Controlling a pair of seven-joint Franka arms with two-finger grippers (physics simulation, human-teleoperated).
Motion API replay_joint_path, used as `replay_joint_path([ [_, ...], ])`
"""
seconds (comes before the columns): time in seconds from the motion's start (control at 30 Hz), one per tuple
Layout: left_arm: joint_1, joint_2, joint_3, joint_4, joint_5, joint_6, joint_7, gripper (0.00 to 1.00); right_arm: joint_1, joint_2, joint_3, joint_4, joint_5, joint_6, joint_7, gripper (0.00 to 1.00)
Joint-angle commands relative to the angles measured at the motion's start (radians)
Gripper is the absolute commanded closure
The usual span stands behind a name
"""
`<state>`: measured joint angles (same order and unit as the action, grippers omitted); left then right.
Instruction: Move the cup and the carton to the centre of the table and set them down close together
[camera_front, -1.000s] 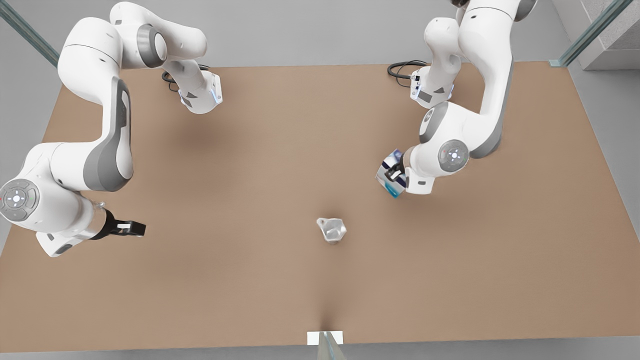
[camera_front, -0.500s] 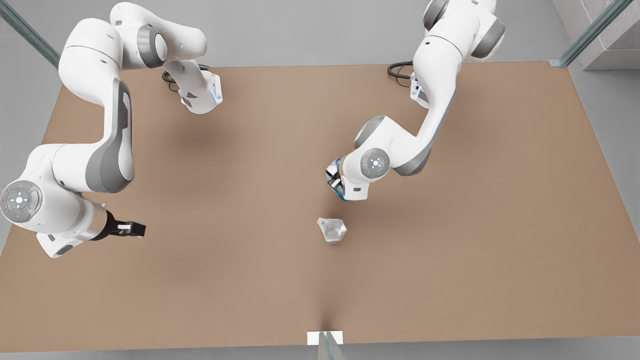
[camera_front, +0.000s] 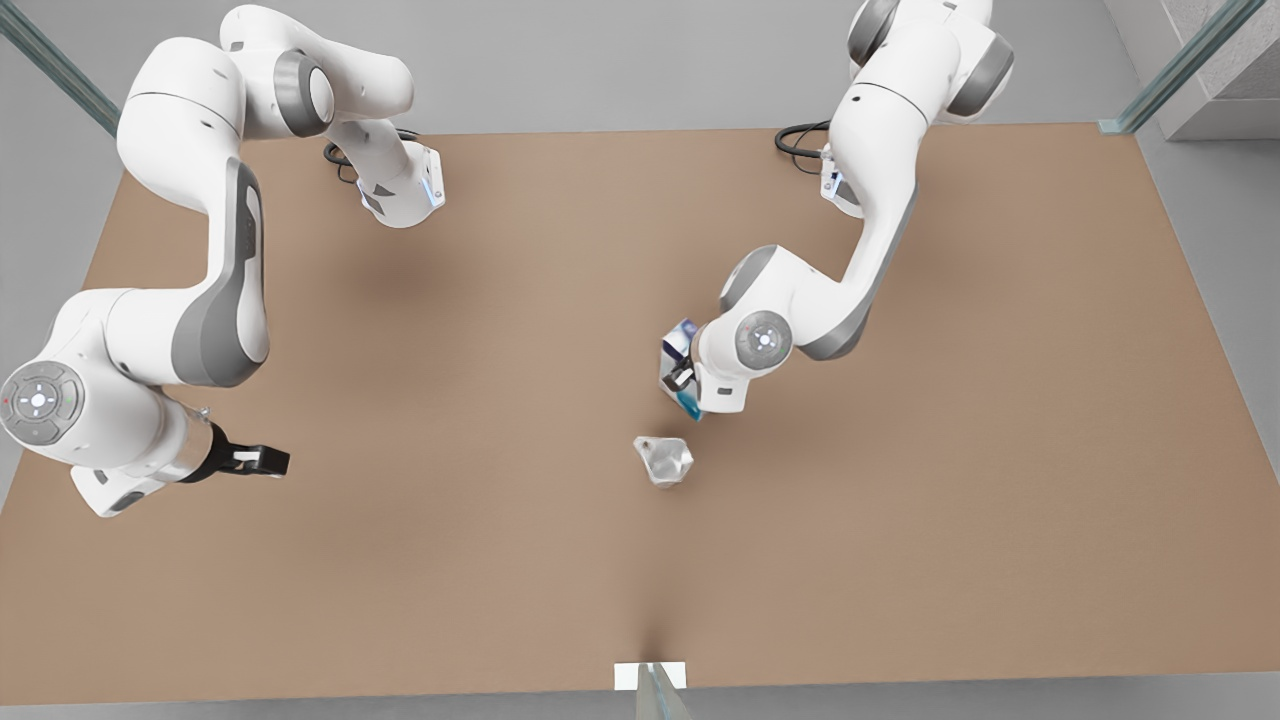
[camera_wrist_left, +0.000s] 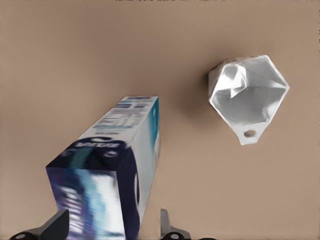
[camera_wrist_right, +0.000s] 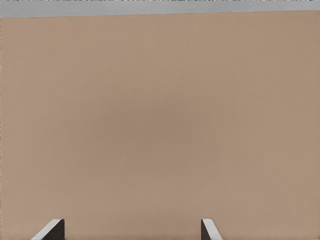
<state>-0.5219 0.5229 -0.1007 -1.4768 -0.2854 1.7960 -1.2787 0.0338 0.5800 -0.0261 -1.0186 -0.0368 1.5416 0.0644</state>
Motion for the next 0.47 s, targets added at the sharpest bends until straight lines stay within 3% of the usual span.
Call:
replay_joint_path([
  [0.0, 0.000, -0.004, 0.001, 0.006, -0.001, -0.026, -0.002, 0.00, 0.000, 0.000, 0.000, 0.000, 0.000, 0.000, 0.000, 0.00],
  [0.07, 0.000, -0.043, 0.019, 0.016, -0.006, -0.127, -0.004, 0.00, 0.000, -0.003, 0.000, 0.005, 0.003, -0.005, 0.002, 0.00],
  [0.1, 0.000, -0.072, 0.079, 0.085, -0.005, -0.242, 0.007, 0.00, 0.000, -0.005, 0.000, 0.006, 0.003, -0.005, 0.008, 0.00],
  [0.17, 0.060, -0.147, 0.304, 0.184, 0.006, -0.486, 0.443, 0.00, 0.000, -0.008, 0.000, 0.005, 0.003, -0.009, 0.002, 0.00],
  [0.2, 0.158, -0.199, 0.329, 0.184, 0.110, -0.503, 0.747, 0.00, -0.002, -0.008, 0.000, 0.005, 0.002, -0.009, 0.002, 0.00],
  [0.23, 0.312, -0.239, 0.325, 0.184, 0.183, -0.503, 1.148, 0.00, -0.002, -0.008, 0.000, 0.005, 0.003, -0.009, 0.002, 0.00],
  [0.27, 0.385, -0.251, 0.323, 0.182, 0.219, -0.495, 1.265, 0.00, -0.002, -0.006, 0.000, 0.005, 0.002, -0.009, 0.002, 0.00],
  [0.33, 0.388, -0.256, 0.280, 0.176, 0.336, -0.442, 1.263, 0.00, -0.003, -0.006, 0.000, 0.003, 0.002, -0.009, 0.000, 0.00],
  [0.43, 0.390, -0.247, 0.279, 0.179, 0.333, -0.445, 1.268, 0.00, -0.009, -0.006, 0.000, 0.003, 0.002, -0.009, 0.000, 0.00],
])
